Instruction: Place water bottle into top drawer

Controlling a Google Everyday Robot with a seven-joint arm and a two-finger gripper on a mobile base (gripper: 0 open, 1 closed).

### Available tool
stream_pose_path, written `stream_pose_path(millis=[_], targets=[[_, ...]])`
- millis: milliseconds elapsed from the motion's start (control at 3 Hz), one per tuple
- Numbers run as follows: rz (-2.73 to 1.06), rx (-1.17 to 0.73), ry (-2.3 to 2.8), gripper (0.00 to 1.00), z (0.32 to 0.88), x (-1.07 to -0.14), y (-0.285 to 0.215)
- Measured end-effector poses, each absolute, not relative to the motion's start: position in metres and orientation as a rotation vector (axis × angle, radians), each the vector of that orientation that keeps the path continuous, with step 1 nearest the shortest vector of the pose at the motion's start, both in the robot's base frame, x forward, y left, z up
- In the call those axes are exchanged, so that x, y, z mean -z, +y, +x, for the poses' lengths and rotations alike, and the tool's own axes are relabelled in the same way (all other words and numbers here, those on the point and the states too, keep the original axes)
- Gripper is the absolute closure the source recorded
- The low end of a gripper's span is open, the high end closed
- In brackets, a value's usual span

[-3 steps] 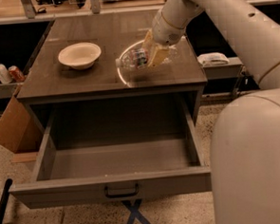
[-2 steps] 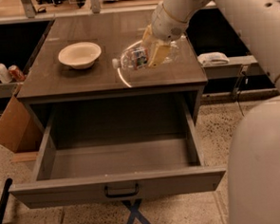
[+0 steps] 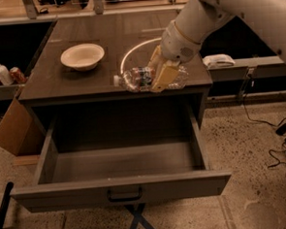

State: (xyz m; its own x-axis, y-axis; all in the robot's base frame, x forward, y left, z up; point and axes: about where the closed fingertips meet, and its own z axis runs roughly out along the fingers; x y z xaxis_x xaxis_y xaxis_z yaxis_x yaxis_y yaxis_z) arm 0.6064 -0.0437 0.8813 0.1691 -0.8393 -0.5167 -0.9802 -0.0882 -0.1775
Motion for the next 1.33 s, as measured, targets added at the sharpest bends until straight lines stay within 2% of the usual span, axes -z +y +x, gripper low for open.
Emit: stream_pose_path(millis=[1333], targets=[[-1.876, -0.489, 1.838, 1.0, 0.578, -0.83, -0.03]])
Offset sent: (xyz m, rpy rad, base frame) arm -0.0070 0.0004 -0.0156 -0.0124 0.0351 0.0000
